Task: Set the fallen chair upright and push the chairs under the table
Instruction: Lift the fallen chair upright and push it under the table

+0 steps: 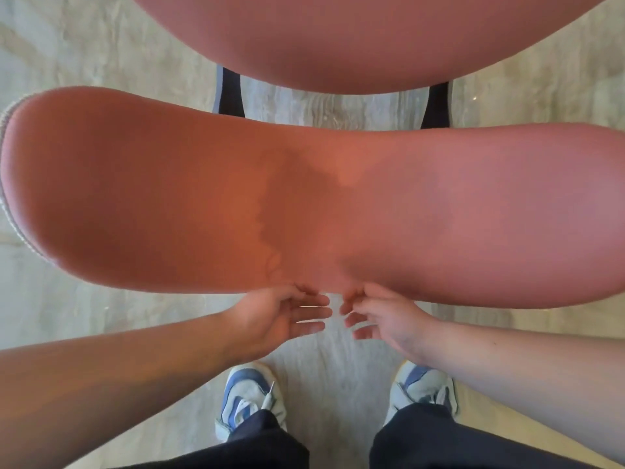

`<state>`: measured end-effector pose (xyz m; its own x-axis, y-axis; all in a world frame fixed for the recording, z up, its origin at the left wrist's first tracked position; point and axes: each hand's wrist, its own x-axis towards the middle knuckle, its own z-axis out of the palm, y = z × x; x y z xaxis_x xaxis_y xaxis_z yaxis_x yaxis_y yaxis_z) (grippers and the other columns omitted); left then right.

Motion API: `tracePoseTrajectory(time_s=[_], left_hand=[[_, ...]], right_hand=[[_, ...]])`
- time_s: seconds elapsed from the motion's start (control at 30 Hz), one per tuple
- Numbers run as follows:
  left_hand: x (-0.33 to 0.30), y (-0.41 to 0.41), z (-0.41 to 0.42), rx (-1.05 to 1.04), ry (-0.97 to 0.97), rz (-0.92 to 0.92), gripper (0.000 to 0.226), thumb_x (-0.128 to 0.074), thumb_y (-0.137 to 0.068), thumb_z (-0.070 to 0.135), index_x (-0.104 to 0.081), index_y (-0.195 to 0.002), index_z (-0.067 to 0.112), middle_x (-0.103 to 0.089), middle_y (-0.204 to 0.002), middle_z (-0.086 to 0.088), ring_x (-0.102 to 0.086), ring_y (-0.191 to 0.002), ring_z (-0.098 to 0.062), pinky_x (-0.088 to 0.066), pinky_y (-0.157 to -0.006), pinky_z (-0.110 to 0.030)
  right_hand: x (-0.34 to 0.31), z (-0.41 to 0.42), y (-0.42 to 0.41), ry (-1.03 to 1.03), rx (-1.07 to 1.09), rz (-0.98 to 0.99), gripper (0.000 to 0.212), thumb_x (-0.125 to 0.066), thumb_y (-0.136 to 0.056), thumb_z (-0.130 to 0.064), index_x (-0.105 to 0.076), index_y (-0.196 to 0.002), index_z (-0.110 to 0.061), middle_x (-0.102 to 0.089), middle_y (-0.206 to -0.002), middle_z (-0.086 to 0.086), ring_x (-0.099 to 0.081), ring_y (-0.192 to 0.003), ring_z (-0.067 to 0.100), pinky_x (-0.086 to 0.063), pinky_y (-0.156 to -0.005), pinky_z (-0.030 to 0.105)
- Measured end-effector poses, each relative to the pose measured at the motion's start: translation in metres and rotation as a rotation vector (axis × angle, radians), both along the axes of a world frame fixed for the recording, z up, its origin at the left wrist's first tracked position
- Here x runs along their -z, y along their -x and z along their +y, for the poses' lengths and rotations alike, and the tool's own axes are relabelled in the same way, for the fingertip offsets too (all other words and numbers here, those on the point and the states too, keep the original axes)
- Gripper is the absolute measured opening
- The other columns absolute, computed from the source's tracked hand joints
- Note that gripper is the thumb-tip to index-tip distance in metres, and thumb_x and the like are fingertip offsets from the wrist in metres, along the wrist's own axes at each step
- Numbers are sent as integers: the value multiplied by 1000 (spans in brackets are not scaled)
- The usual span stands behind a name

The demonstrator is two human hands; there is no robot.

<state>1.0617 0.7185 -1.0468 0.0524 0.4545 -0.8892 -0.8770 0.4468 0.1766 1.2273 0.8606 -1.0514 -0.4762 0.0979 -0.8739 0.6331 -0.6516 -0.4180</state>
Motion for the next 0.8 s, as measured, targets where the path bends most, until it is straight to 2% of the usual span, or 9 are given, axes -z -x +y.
tracePoseTrajectory(time_s=[0.07, 0.17, 0.27, 0.37, 0.43, 0.5, 0.6, 0.7, 0.8], left_hand=[[15, -1, -11, 17, 86, -32, 16, -47, -100, 1, -62, -104, -2, -76, -101, -25, -76, -96, -39, -64, -83, -47], [35, 7, -23, 41, 154, -2, 22, -53, -102, 11, -64, -111, -6, -74, -111, -27, -76, -101, -38, -62, -85, -45], [48, 16, -30, 79, 180, 15, 40, -55, -104, 27, -65, -116, -10, -73, -118, -29, -76, -104, -36, -63, -83, -42], [50, 18, -32, 106, 216, 29, 52, -61, -100, 42, -60, -117, -8, -69, -120, -30, -73, -108, -36, -64, -79, -39], [49, 17, -35, 19, 247, 72, 49, -68, -97, 39, -57, -120, -3, -63, -121, -27, -73, -108, -38, -64, -80, -41], [48, 18, -42, -45, 219, 130, 43, -67, -98, 30, -58, -131, 4, -61, -130, -23, -71, -114, -36, -61, -88, -40], [48, 24, -53, -92, 145, 236, 40, -63, -100, 17, -60, -140, 14, -69, -137, -8, -66, -125, -31, -54, -101, -41], [50, 32, -61, -181, 136, 263, 43, -64, -97, 9, -60, -139, 16, -72, -133, -3, -69, -122, -27, -51, -106, -45], [52, 35, -62, -215, 130, 268, 41, -66, -94, 5, -64, -133, 16, -75, -127, -1, -73, -114, -21, -52, -102, -44]], right_hand=[[10, -1, -13, 88, 70, -109, 16, -46, -101, -1, -60, -107, -7, -66, -101, 12, -63, -89, 25, -52, -77, 40], [25, 3, -30, 186, 214, -226, 14, -50, -102, -8, -57, -114, -5, -63, -115, 16, -63, -106, 31, -53, -88, 45], [34, 12, -42, 218, 319, -238, 24, -57, -100, -14, -54, -122, -4, -63, -127, 18, -64, -117, 31, -58, -89, 44], [35, 17, -48, 227, 398, -181, 25, -61, -97, -18, -54, -120, -14, -61, -135, 15, -63, -122, 29, -55, -96, 43], [35, 17, -50, 248, 455, -149, 28, -65, -93, -22, -54, -119, -18, -61, -136, 13, -61, -124, 28, -52, -101, 43], [34, 17, -52, 245, 530, -143, 34, -69, -88, -22, -55, -119, -18, -60, -136, 12, -61, -124, 28, -50, -104, 43], [35, 22, -55, 205, 660, -147, 31, -68, -90, -10, -57, -118, -6, -54, -140, 8, -59, -125, 27, -46, -109, 43], [35, 24, -56, 210, 752, -139, 28, -62, -94, -2, -57, -121, -4, -56, -140, 7, -54, -130, 28, -45, -108, 43], [31, 24, -54, 192, 788, -142, 30, -62, -93, 2, -58, -122, -4, -58, -140, 9, -54, -128, 28, -44, -111, 43]])
